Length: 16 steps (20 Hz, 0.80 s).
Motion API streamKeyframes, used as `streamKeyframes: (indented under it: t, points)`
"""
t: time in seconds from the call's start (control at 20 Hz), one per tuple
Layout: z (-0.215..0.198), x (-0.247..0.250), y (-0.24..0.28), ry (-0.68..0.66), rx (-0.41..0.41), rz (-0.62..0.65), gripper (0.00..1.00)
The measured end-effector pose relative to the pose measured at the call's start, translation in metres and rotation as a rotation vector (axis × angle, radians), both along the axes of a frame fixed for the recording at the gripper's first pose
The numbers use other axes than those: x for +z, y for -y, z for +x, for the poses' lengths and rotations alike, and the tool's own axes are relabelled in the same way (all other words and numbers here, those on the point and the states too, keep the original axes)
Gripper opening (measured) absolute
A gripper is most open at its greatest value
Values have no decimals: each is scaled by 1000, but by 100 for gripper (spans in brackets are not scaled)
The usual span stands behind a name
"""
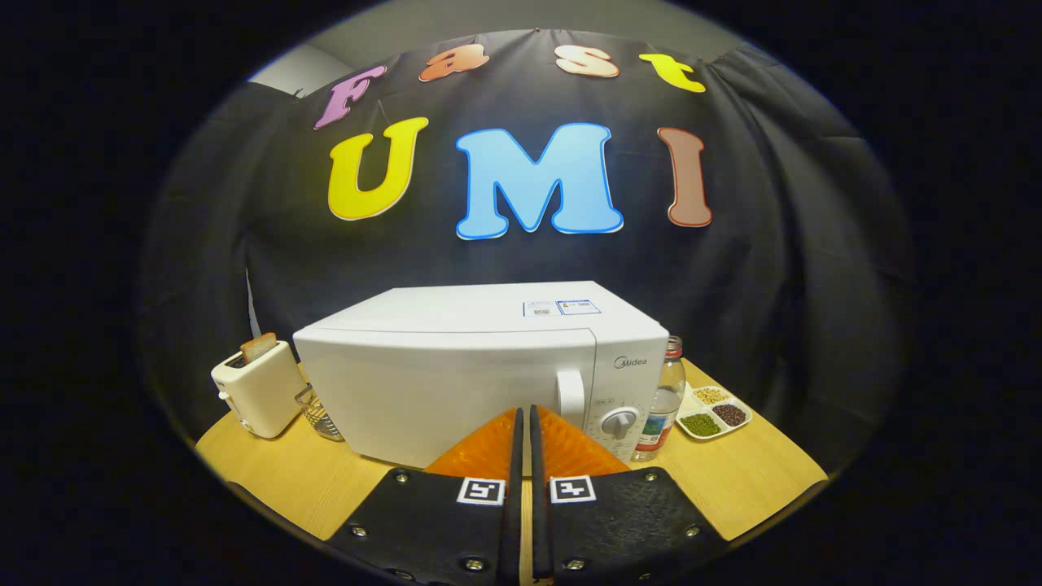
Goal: Open the microwave, put the food inside, and close the microwave door.
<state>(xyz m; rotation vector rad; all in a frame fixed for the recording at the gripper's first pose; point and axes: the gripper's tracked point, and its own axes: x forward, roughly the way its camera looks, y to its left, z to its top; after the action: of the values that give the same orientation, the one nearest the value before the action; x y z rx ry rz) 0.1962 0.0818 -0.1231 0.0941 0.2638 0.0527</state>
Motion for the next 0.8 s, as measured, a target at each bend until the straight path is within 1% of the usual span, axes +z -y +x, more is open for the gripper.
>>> streamKeyframes:
  t: [0.2, 0.3, 0.45, 0.5, 0.6, 0.65, 0.7, 0.8]
  points:
    - [-49, 34, 13, 55, -8, -12, 6]
    - [-76, 45, 13, 68, 5, -5, 6]
    - [-112, 61, 26, 101, -7, -18, 6]
    - [-122, 64, 27, 106, -11, -16, 6]
    - [-141, 69, 26, 111, 6, 13, 6]
    - [-149, 71, 26, 112, 14, 27, 8]
    - [-155, 71, 27, 115, 18, 30, 45]
    - [-162, 73, 36, 142, 6, 12, 81]
